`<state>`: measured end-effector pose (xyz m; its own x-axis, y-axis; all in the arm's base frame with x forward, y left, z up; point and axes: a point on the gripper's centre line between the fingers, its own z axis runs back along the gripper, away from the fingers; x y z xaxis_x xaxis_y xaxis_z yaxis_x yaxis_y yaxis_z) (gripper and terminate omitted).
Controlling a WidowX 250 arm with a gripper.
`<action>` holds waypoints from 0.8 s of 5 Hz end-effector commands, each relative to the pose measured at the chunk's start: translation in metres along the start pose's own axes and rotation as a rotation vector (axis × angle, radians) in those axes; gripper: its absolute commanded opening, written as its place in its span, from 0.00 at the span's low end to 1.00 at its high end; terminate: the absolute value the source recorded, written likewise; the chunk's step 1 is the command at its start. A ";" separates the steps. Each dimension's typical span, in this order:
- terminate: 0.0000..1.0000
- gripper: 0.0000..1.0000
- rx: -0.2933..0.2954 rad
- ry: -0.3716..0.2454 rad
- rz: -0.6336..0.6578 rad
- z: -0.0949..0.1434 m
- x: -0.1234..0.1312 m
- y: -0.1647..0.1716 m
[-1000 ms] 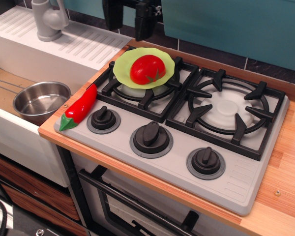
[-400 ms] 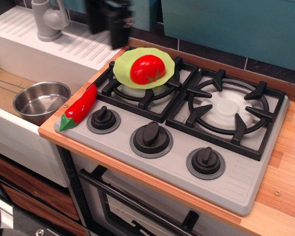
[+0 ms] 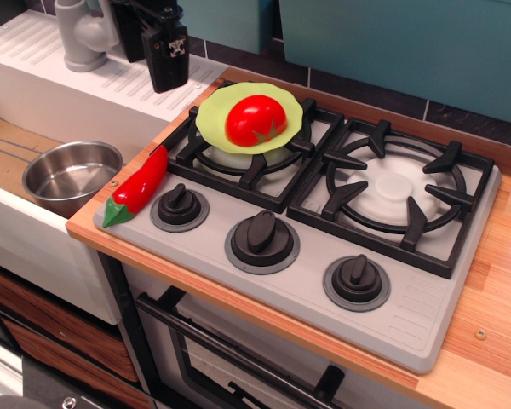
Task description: Put tomato on plate and redpepper in pot or pan in sink
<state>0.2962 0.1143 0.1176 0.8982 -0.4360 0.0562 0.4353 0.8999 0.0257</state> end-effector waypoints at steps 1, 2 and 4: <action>0.00 1.00 0.059 0.033 0.180 0.018 -0.010 0.001; 0.00 1.00 0.053 0.058 0.247 0.015 -0.016 0.000; 0.00 1.00 0.053 -0.004 0.240 -0.003 -0.026 0.008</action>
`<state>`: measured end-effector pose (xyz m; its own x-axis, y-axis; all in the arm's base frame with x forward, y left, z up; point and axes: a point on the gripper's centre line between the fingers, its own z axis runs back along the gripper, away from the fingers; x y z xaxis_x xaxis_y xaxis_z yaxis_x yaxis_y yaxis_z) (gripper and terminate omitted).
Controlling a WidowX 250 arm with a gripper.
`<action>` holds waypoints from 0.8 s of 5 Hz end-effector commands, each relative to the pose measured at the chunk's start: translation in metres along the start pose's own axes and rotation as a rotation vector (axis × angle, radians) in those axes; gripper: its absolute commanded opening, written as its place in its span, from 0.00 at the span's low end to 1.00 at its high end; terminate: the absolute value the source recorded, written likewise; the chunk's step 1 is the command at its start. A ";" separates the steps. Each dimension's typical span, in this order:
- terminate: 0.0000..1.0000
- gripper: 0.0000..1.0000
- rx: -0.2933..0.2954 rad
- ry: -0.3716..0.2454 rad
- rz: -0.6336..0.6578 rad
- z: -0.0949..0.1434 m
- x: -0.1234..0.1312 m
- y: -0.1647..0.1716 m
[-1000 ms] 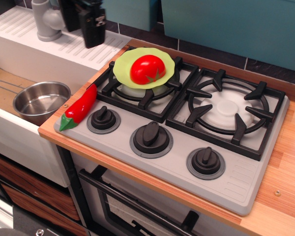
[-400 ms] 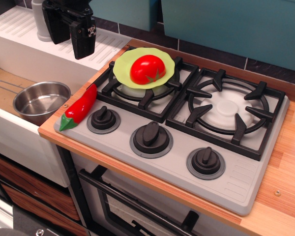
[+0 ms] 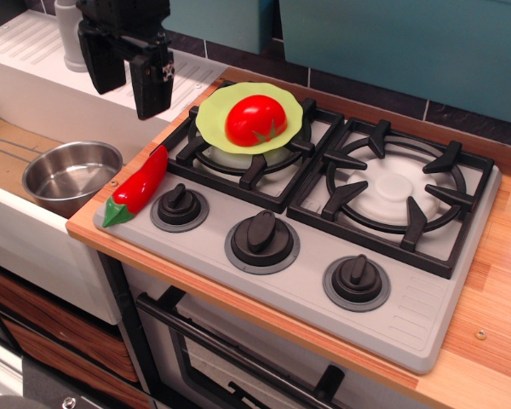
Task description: Put tomato on plate and redpepper in pot or pan in sink
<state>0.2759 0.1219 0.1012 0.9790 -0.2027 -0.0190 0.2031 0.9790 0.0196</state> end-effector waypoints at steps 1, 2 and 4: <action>0.00 1.00 0.043 -0.107 -0.015 0.000 -0.005 0.014; 0.00 1.00 0.026 -0.106 -0.020 -0.004 -0.009 0.017; 0.00 1.00 0.030 -0.098 -0.002 -0.018 -0.011 0.019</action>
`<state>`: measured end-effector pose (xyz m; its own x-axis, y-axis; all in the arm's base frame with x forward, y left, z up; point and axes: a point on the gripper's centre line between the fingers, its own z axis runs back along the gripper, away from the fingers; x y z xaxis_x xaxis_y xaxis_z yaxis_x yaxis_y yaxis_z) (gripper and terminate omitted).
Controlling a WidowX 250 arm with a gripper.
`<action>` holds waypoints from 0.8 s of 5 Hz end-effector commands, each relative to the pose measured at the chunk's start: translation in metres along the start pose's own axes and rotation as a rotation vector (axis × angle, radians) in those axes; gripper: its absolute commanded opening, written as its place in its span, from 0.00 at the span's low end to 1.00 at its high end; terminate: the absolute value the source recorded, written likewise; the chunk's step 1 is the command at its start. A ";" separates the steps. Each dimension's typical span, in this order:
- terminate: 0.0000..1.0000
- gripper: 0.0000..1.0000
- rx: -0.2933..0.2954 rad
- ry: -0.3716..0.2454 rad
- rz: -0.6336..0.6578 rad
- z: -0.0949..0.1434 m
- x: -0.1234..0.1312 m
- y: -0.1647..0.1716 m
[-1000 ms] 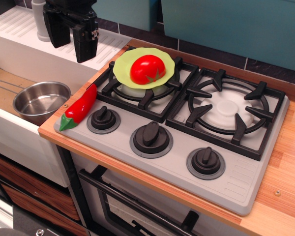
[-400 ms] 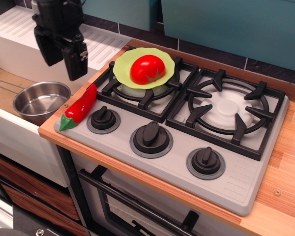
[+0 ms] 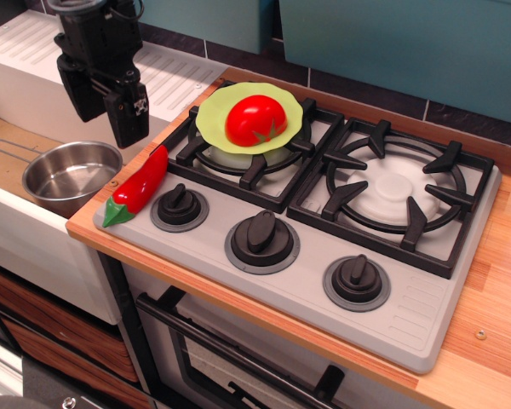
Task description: Put tomato on plate and redpepper in pot or pan in sink
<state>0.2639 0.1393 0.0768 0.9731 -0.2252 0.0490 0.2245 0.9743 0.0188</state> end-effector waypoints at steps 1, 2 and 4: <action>0.00 1.00 0.034 -0.045 0.029 -0.005 0.004 0.004; 0.00 1.00 0.044 -0.057 0.052 -0.014 0.003 0.001; 0.00 1.00 0.049 -0.058 0.083 -0.030 0.002 0.001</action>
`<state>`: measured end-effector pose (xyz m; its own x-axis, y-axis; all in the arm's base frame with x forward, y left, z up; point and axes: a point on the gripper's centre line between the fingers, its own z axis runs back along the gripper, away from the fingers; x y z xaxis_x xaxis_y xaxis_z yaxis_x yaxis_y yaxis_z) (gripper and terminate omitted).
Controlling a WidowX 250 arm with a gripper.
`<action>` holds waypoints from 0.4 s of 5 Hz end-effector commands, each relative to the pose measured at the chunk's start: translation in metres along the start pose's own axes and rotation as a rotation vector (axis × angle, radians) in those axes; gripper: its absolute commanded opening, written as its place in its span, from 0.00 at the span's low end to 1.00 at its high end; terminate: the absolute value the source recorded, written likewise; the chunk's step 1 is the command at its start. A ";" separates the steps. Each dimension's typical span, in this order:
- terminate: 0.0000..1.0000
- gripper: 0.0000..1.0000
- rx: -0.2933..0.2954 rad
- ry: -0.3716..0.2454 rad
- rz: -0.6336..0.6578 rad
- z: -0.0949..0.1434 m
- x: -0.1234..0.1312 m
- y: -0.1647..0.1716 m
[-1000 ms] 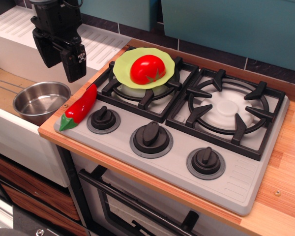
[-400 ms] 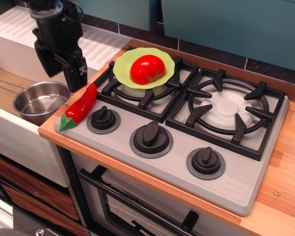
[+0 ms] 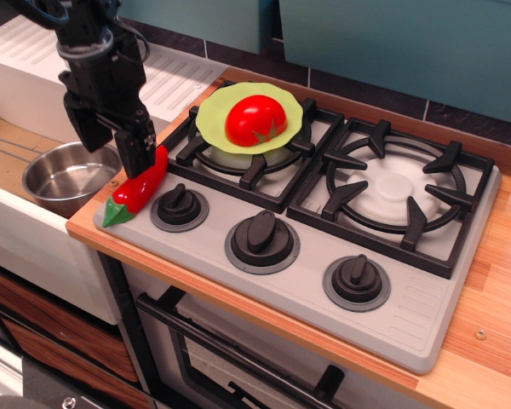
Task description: Put tomato on plate and redpepper in pot or pan in sink
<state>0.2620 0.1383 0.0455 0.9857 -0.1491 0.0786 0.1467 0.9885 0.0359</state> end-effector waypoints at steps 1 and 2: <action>0.00 1.00 0.017 -0.024 0.003 -0.005 0.005 0.003; 0.00 1.00 0.004 -0.026 0.003 -0.014 0.007 0.005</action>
<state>0.2627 0.1364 0.0202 0.9877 -0.1399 0.0704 0.1398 0.9902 0.0066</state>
